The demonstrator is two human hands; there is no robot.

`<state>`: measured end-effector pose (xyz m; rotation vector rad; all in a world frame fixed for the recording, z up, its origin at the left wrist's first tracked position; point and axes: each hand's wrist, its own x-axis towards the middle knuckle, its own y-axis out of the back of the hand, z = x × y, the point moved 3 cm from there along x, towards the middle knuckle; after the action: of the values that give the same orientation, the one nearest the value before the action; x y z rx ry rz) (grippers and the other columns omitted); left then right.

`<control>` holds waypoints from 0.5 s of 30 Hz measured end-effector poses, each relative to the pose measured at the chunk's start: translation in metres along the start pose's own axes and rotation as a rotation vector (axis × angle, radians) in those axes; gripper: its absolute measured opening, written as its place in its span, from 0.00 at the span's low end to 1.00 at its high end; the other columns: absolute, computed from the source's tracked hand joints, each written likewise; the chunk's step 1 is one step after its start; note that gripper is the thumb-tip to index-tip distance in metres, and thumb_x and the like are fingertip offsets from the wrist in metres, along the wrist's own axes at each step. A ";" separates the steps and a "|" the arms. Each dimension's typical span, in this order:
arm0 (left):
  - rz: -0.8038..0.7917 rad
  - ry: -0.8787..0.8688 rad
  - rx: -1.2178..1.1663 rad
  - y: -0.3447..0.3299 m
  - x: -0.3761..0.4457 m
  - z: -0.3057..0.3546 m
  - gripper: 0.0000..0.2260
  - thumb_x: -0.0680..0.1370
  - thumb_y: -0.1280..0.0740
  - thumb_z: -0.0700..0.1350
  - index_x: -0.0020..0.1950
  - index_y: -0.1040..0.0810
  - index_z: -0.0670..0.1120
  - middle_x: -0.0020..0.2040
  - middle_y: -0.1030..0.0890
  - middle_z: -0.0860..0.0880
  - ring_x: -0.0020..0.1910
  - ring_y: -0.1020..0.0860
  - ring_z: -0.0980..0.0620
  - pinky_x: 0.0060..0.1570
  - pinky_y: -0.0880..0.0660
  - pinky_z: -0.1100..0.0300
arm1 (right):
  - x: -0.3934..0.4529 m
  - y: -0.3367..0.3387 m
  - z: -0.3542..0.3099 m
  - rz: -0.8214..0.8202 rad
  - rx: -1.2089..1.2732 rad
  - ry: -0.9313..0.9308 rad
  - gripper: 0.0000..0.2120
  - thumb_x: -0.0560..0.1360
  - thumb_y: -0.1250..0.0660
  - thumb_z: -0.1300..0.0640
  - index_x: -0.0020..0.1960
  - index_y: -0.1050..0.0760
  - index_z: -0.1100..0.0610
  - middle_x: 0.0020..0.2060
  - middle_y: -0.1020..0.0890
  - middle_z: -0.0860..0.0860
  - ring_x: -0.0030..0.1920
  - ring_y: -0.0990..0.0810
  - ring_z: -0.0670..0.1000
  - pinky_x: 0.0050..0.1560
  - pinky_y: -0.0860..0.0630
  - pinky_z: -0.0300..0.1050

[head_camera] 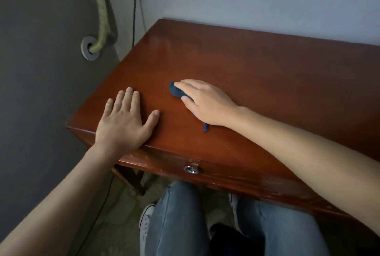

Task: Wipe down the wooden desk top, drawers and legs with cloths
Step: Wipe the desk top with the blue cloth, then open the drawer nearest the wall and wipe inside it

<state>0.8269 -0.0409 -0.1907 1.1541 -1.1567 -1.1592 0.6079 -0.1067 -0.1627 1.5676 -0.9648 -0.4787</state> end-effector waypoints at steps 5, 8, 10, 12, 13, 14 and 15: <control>0.009 -0.024 -0.010 -0.001 0.000 -0.002 0.46 0.77 0.64 0.74 0.85 0.54 0.44 0.85 0.54 0.46 0.84 0.57 0.48 0.82 0.59 0.48 | -0.022 0.006 0.003 0.042 -0.001 -0.069 0.18 0.85 0.42 0.55 0.74 0.32 0.55 0.71 0.25 0.50 0.71 0.28 0.52 0.70 0.31 0.49; 0.002 -0.037 -0.007 -0.003 0.002 -0.005 0.46 0.76 0.64 0.75 0.85 0.53 0.45 0.85 0.53 0.46 0.84 0.56 0.48 0.82 0.58 0.48 | -0.050 0.012 0.013 0.055 -0.041 -0.132 0.18 0.85 0.42 0.54 0.74 0.31 0.54 0.71 0.25 0.49 0.72 0.28 0.52 0.69 0.31 0.49; 0.004 -0.043 -0.015 -0.004 0.002 -0.006 0.47 0.76 0.64 0.75 0.85 0.53 0.45 0.85 0.53 0.45 0.84 0.55 0.47 0.82 0.58 0.47 | -0.074 0.018 0.020 0.083 -0.050 -0.184 0.19 0.84 0.41 0.53 0.74 0.30 0.54 0.71 0.24 0.49 0.71 0.28 0.52 0.68 0.29 0.50; 0.005 -0.044 -0.033 -0.004 0.002 -0.006 0.47 0.76 0.63 0.76 0.85 0.52 0.44 0.85 0.52 0.45 0.84 0.55 0.47 0.82 0.57 0.47 | -0.100 0.025 0.025 0.113 -0.070 -0.232 0.19 0.84 0.40 0.53 0.73 0.29 0.53 0.69 0.23 0.49 0.69 0.26 0.54 0.65 0.27 0.52; 0.002 -0.044 -0.038 -0.003 0.001 -0.006 0.47 0.76 0.63 0.76 0.85 0.52 0.44 0.85 0.52 0.45 0.84 0.54 0.47 0.82 0.57 0.47 | -0.113 0.028 0.027 0.127 -0.084 -0.256 0.19 0.84 0.39 0.53 0.73 0.28 0.53 0.68 0.22 0.50 0.68 0.25 0.54 0.64 0.26 0.53; 0.000 -0.044 -0.044 -0.002 0.001 -0.006 0.47 0.76 0.63 0.76 0.85 0.51 0.44 0.85 0.51 0.45 0.84 0.54 0.46 0.82 0.57 0.47 | -0.127 0.031 0.028 0.142 -0.099 -0.281 0.18 0.83 0.39 0.54 0.73 0.28 0.53 0.67 0.22 0.50 0.67 0.25 0.55 0.63 0.25 0.54; 0.001 -0.045 -0.047 -0.002 0.002 -0.006 0.47 0.77 0.62 0.76 0.85 0.51 0.44 0.85 0.51 0.45 0.84 0.54 0.46 0.82 0.56 0.46 | -0.140 0.033 0.029 0.159 -0.113 -0.303 0.19 0.83 0.38 0.54 0.73 0.28 0.54 0.67 0.22 0.50 0.67 0.25 0.55 0.62 0.25 0.54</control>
<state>0.8330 -0.0422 -0.1929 1.0970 -1.1583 -1.2113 0.4947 -0.0127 -0.1671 1.3276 -1.2606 -0.6589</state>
